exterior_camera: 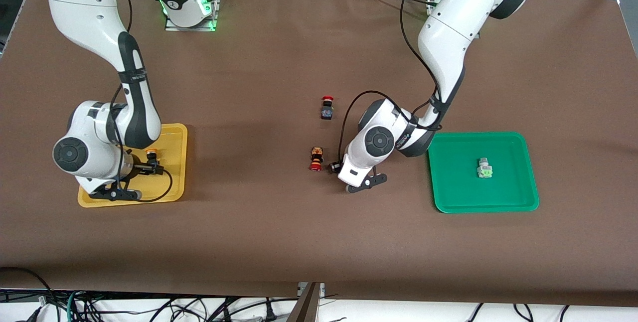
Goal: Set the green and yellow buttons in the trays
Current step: 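Carry the blue button to the yellow tray while the left gripper grasps another green button, then release the blue button in the yellow tray while the left gripper lifts the green button, then carry the green button to the green tray while the right gripper withdraws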
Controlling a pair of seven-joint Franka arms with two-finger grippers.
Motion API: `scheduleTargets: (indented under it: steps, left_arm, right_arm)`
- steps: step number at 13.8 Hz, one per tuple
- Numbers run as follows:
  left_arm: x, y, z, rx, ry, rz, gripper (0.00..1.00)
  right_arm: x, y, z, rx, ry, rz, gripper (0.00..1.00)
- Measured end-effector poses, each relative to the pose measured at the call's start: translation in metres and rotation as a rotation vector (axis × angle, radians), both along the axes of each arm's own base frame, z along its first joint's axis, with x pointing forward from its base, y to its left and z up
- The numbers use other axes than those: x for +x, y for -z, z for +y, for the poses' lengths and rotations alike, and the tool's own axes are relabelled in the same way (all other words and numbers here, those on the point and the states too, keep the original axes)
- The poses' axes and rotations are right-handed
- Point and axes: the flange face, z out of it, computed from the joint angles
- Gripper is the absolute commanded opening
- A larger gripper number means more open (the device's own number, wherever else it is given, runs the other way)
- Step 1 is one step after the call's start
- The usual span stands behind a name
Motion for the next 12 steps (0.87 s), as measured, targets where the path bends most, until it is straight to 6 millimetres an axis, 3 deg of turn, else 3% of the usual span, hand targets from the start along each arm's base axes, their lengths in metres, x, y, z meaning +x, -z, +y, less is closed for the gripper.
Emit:
scheduleTargets:
  steps: [3, 5, 7, 10, 12]
  left_arm:
    - [0.009, -0.005, 0.012, 0.020, 0.036, -0.006, 0.00]
    - [0.020, -0.012, 0.031, 0.041, 0.045, 0.022, 0.00]
    - [0.040, -0.041, 0.071, 0.055, 0.111, 0.049, 0.00]
    - [0.063, -0.094, 0.159, 0.076, 0.252, 0.114, 0.00]
    - [0.070, -0.098, 0.212, 0.156, 0.351, 0.139, 0.00]
  right_arm:
    - [0.010, -0.067, 0.008, 0.030, -0.006, 0.004, 1.00]
    - [0.011, -0.105, 0.007, 0.041, -0.009, 0.019, 1.00]
    - [0.010, -0.137, 0.006, 0.055, -0.027, 0.032, 1.00]
    - [-0.001, -0.189, -0.001, 0.079, -0.048, 0.012, 1.00]
    - [-0.019, -0.228, -0.005, 0.079, -0.082, 0.012, 1.00]
